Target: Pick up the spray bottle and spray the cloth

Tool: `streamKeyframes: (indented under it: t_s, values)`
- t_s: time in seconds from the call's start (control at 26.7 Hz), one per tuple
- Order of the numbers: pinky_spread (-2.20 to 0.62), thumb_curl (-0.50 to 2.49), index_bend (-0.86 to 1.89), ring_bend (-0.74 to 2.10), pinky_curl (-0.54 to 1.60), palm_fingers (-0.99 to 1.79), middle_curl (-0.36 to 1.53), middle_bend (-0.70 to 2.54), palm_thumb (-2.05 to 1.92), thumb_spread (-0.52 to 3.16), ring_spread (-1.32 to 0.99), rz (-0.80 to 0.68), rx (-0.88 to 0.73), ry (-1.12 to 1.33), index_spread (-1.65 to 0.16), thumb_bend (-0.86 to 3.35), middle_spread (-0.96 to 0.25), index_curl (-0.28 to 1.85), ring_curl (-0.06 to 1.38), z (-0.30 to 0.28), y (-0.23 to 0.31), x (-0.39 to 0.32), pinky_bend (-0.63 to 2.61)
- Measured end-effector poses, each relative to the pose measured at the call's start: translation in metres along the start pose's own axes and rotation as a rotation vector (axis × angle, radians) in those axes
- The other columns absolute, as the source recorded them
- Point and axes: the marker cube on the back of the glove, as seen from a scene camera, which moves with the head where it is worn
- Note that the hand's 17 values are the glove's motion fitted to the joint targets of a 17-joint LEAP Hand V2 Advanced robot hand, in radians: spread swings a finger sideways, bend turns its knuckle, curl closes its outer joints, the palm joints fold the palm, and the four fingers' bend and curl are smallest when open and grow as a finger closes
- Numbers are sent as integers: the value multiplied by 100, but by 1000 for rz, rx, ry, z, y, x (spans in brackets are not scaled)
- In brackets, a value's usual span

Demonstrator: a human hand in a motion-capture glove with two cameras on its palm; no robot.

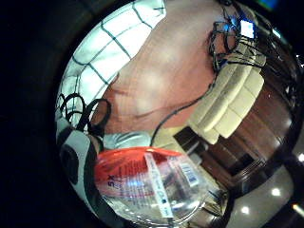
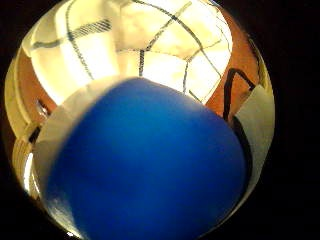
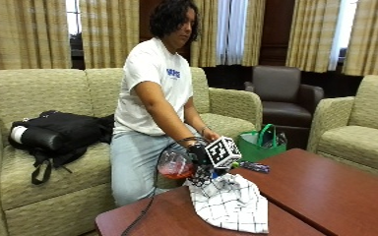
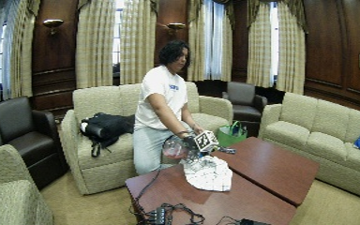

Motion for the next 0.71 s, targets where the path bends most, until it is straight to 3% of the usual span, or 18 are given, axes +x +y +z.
streamKeyframes:
  t_s: [0.3, 0.71]
  values:
    - [-31, 79, 37, 63, 37, 139, 49, 62, 89, 22, -22, -54, 46, -110, -24, -4, -17, 57, 46, -13, 11, -2, 40]
    - [-31, 80, 36, 63, 38, 138, 49, 62, 89, 22, -22, -199, 305, -484, -25, -4, -17, 58, 45, -140, 68, 2, 40]
